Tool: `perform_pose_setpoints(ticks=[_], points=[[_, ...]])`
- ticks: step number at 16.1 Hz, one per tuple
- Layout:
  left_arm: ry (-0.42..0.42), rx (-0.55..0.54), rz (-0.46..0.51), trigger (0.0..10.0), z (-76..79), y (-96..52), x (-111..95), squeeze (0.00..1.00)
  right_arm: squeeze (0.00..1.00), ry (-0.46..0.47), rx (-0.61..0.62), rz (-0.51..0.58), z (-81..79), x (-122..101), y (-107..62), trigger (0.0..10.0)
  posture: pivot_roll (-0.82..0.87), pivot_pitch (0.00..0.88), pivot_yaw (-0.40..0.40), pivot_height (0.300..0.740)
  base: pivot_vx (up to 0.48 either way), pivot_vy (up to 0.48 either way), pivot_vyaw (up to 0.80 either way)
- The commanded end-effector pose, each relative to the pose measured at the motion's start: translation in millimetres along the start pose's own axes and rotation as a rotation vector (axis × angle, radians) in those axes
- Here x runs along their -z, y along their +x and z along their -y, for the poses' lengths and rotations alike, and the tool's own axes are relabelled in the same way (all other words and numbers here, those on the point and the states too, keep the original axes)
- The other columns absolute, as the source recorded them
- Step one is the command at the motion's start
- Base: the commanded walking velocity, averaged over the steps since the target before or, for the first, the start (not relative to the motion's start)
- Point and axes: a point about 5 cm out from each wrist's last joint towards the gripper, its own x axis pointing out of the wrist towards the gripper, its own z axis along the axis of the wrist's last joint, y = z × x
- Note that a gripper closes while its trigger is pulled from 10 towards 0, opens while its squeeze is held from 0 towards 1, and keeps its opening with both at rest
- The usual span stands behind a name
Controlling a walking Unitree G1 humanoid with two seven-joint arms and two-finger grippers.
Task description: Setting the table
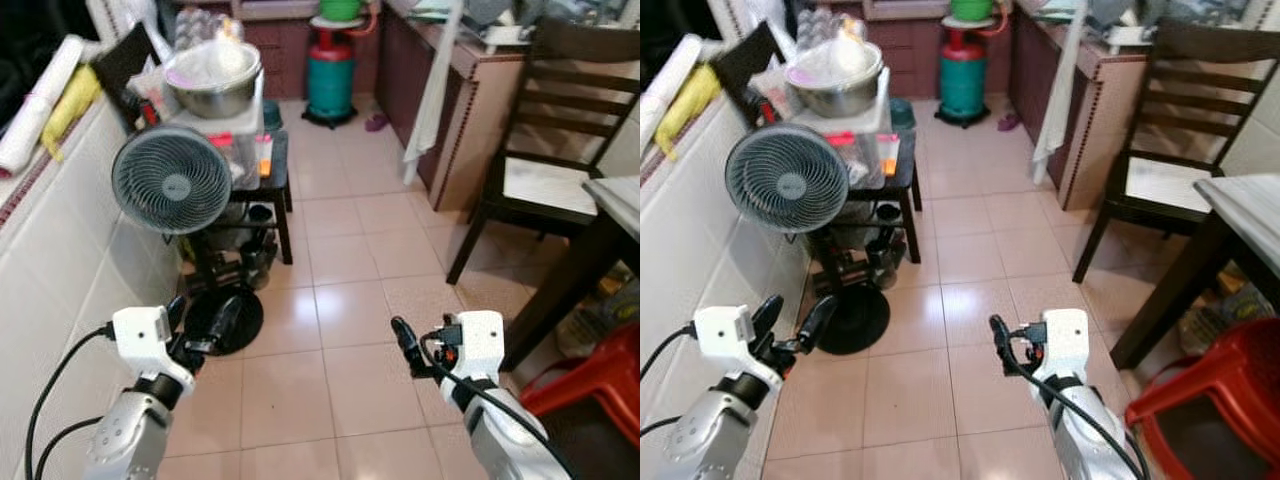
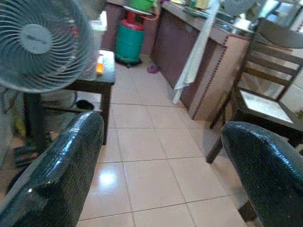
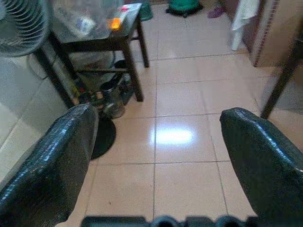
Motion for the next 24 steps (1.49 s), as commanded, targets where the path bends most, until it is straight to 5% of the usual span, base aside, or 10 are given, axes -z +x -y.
perform_pose_setpoints(ticks=[1,13,24], points=[[0.005,0.039,0.003,10.0,6.2,7.5,-0.8,0.0,0.0,0.0,0.033,0.016,5.8,-4.6,-2.6,10.0,0.02,0.0,0.065,0.74,0.259,0.0,-0.8],[-0.018,0.092,-0.034,10.0,14.7,13.0,7.2,0.0,0.0,-0.003,0.053,-0.008,7.6,-0.4,-8.5,10.0,-0.01,0.0,0.072,0.74,0.343,0.0,-0.8],[0.044,-0.05,-0.089,10.0,8.8,26.4,14.9,0.0,0.0,0.032,0.099,-0.013,10.1,-3.8,-3.4,10.0,-0.02,0.0,0.065,0.74,0.0,0.0,-0.44]])
